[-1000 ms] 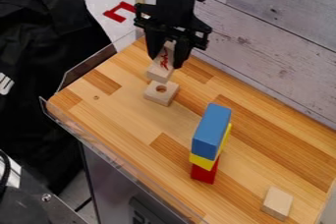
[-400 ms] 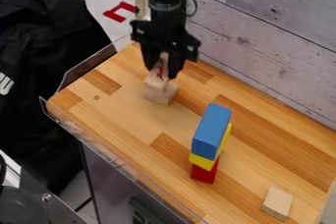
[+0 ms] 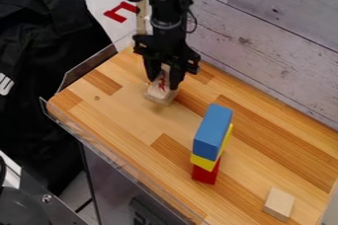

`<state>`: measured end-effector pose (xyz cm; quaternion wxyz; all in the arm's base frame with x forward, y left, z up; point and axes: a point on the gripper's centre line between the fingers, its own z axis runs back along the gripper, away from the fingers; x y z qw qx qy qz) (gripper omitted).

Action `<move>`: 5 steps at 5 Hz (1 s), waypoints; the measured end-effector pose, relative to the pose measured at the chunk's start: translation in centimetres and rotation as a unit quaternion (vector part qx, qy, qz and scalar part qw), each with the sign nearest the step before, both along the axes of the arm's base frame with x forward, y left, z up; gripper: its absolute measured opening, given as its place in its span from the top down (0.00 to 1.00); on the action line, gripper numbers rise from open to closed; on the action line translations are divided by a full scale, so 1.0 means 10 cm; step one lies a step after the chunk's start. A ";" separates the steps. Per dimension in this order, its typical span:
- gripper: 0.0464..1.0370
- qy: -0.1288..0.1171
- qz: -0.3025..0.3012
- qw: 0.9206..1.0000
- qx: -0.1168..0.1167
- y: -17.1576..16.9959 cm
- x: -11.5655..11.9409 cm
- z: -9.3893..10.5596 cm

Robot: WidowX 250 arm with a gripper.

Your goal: Put white block on top of square block with a hole

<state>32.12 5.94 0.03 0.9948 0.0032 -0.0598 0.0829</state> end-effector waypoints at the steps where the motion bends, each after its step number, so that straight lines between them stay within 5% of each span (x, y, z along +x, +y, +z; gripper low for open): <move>1: 0.52 0.011 0.002 1.000 -0.007 0.00 0.00 -0.09; 4: 0.52 0.010 0.027 1.000 -0.012 0.17 0.05 -0.10; 5: 0.45 0.014 0.027 0.999 -0.009 0.20 0.05 -0.10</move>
